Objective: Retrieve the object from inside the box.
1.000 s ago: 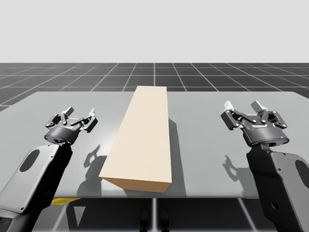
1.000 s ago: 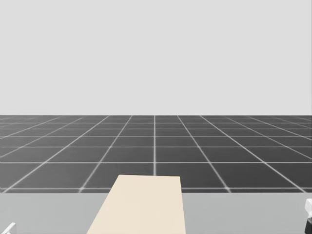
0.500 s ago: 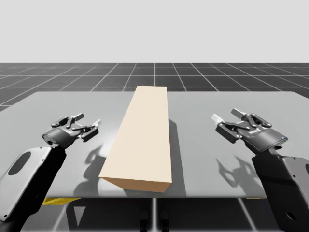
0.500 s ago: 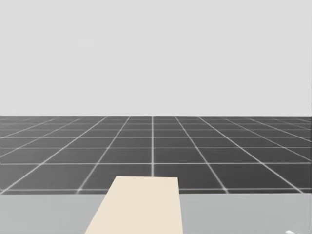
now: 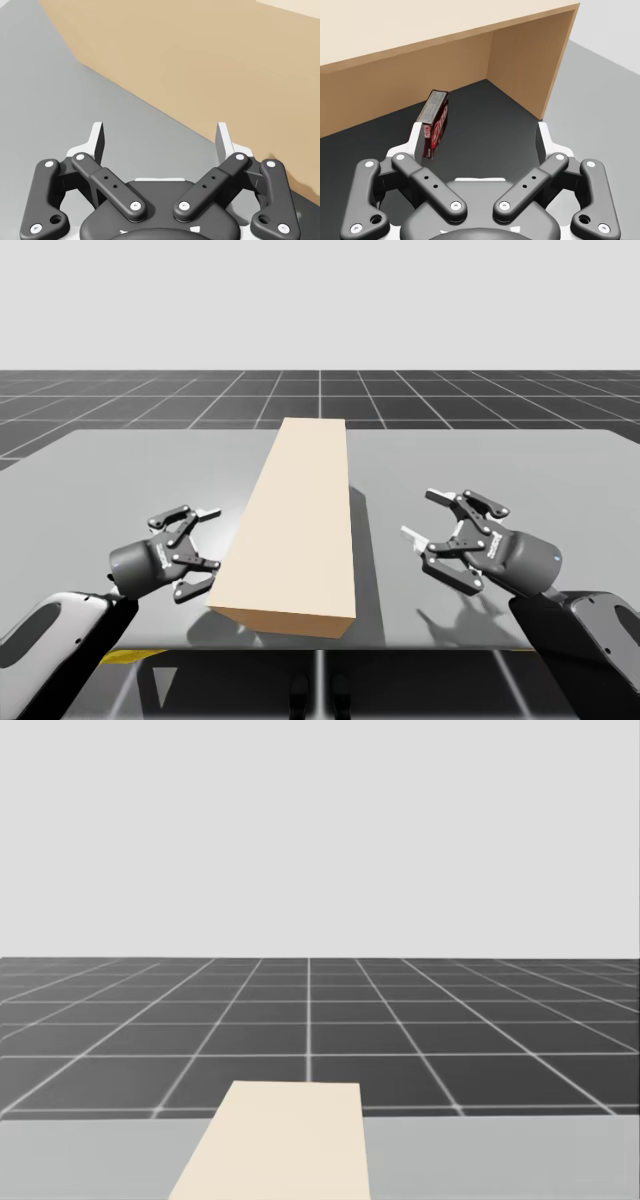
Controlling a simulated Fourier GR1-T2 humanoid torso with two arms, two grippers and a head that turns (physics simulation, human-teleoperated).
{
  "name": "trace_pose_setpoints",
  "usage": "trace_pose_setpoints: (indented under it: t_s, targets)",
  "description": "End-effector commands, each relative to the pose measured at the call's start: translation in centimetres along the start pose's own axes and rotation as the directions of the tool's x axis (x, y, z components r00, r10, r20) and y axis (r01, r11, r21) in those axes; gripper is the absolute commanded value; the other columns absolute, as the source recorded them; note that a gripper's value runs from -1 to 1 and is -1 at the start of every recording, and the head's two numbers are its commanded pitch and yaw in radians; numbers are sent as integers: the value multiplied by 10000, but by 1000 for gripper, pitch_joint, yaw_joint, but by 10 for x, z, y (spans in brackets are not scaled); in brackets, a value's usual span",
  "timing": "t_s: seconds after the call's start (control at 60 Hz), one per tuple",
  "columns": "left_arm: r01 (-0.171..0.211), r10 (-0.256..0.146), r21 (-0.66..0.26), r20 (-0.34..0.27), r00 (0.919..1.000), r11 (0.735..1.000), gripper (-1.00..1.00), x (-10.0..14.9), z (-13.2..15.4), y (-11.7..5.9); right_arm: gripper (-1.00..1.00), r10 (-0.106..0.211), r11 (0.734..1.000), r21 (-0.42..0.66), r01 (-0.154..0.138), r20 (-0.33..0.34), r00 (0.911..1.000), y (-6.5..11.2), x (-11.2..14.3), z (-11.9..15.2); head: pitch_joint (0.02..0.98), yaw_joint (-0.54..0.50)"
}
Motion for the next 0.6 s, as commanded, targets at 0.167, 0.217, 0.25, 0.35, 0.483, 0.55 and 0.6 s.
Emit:
trace_pose_setpoints:
  t_s: [0.167,0.217,0.25,0.35,0.483,0.55,0.6]
  targets:
    - [359,-365,-292,-202,9991,9989,-1000,-1,-7,-12,-1000,-626,9974,-328,635,289,9976,23,-25,-50,162,-32]
    - [370,-377,-308,-221,9990,9988,-1000,-2,-8,-13,-1000,-699,9972,-256,706,263,9972,31,-28,-61,163,-34]
    - [393,-401,-323,-229,9989,9987,-1000,-2,-8,-13,-1000,-854,9960,-228,862,326,9958,37,-30,-69,165,-34]
    - [415,-423,-366,-193,9989,9985,-1000,-2,-8,-13,-1000,-915,9958,14,915,139,9957,44,-39,-87,168,-35]
    - [485,-493,-396,-189,9986,9980,-1000,-3,-9,-14,-1000,-795,9966,183,800,-266,9965,48,-55,-113,178,-31]
    - [501,-509,-408,-178,9985,9979,-1000,-3,-9,-14,-1000,-1104,9937,173,1111,-338,9933,44,-62,-119,182,-33]
    - [520,-528,-427,-161,9985,9977,-1000,-3,-9,-14,-1000,-1102,9936,177,1111,-458,9928,43,-69,-127,184,-36]
